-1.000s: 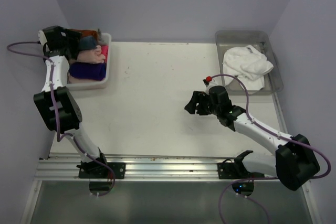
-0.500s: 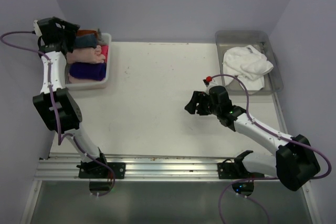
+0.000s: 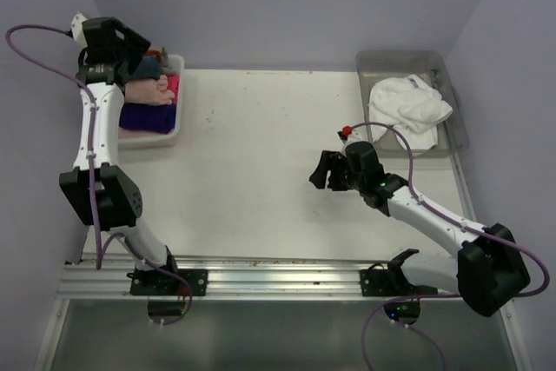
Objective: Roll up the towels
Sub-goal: Place the rolled towel into the container
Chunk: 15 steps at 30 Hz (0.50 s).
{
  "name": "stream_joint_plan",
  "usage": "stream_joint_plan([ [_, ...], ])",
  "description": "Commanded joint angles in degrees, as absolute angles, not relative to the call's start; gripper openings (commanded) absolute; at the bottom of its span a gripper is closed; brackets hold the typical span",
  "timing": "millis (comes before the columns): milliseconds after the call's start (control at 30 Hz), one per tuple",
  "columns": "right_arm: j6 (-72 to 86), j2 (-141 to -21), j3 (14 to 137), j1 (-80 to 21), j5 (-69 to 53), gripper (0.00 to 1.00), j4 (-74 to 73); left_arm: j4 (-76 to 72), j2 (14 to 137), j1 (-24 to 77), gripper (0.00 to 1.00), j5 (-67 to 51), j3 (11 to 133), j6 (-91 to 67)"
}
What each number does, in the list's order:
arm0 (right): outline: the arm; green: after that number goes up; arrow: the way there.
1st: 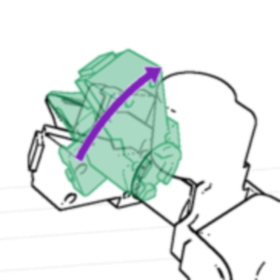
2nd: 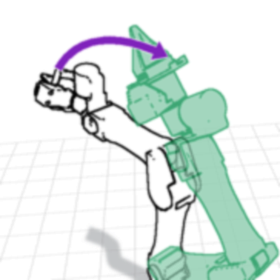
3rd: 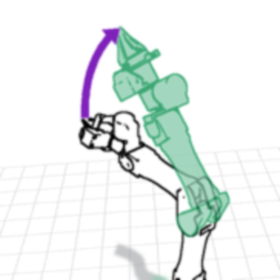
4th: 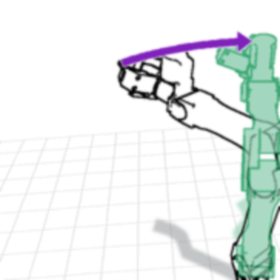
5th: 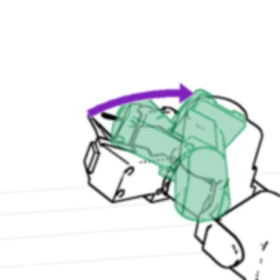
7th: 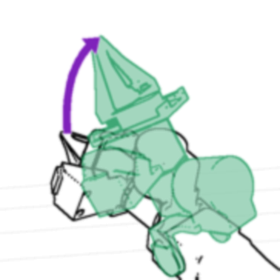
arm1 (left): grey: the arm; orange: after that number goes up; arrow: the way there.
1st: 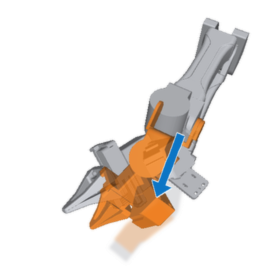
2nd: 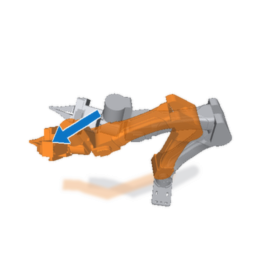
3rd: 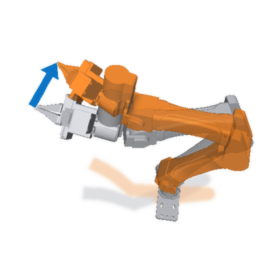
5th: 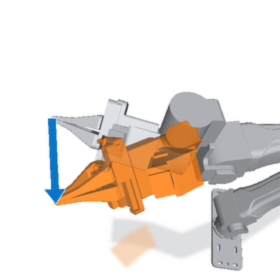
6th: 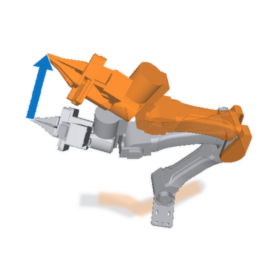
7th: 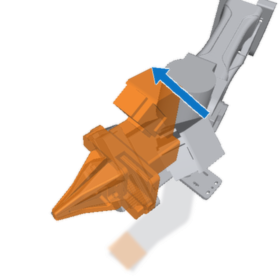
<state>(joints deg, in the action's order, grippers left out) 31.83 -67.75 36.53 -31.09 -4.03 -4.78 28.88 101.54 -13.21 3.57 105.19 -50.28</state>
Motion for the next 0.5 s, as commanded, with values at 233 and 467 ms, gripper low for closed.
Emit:
stream_joint_plan([
  [233,22.7,-62.5,49.0,-31.0,21.1,0.93,-22.5,35.7,91.6,15.0,0.84,33.5,101.9,-29.0],
  [467,24.1,-58.5,53.1,-31.0,33.7,0.99,-30.6,30.5,88.9,34.2,0.87,33.2,86.5,-25.8],
])
